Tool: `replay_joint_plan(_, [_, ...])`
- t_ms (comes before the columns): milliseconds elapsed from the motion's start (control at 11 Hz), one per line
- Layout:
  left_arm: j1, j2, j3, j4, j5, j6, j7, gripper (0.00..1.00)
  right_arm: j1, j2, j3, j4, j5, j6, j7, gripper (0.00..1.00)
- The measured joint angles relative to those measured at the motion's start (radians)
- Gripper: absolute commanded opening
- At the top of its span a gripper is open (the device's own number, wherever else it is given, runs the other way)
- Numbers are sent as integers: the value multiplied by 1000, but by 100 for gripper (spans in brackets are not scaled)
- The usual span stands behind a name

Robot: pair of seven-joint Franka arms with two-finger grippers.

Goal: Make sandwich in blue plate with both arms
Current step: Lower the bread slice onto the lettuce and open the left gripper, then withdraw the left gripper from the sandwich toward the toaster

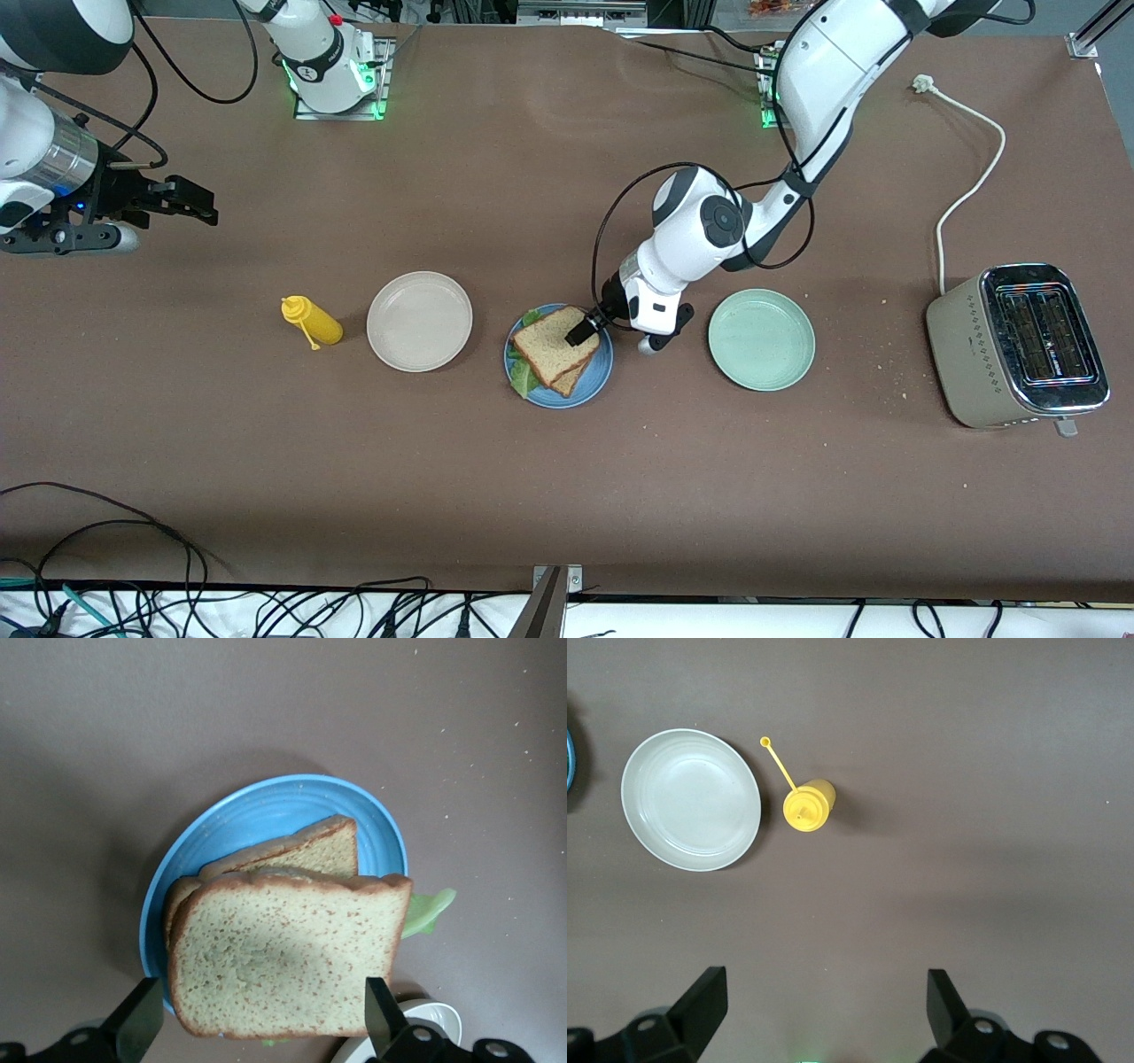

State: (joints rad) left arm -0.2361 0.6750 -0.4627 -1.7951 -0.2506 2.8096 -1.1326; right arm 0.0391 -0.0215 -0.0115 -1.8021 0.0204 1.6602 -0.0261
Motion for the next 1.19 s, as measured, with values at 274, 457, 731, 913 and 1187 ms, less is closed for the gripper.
replay_joint_plan(274, [85,-106,1,84,2,-299,0,100,0,0,0,1,0,0,0,100])
replay_joint_plan(457, [171,-223,2,95,19,-518,6,100,0,0,1,1,0,0,0,100])
replay_joint_plan(731, [317,-386,5,97,94,-791,165,100,0,1,2,2,0,0,0,100])
replay_joint_plan(913, [424,-466,9,104,133,-974,356,100,0,2,3,4,0,-1,0,100])
replay_joint_plan(1187, [531,-525,12,133,258,-1111,595,100,0,2,3,4,0,-1,0,100])
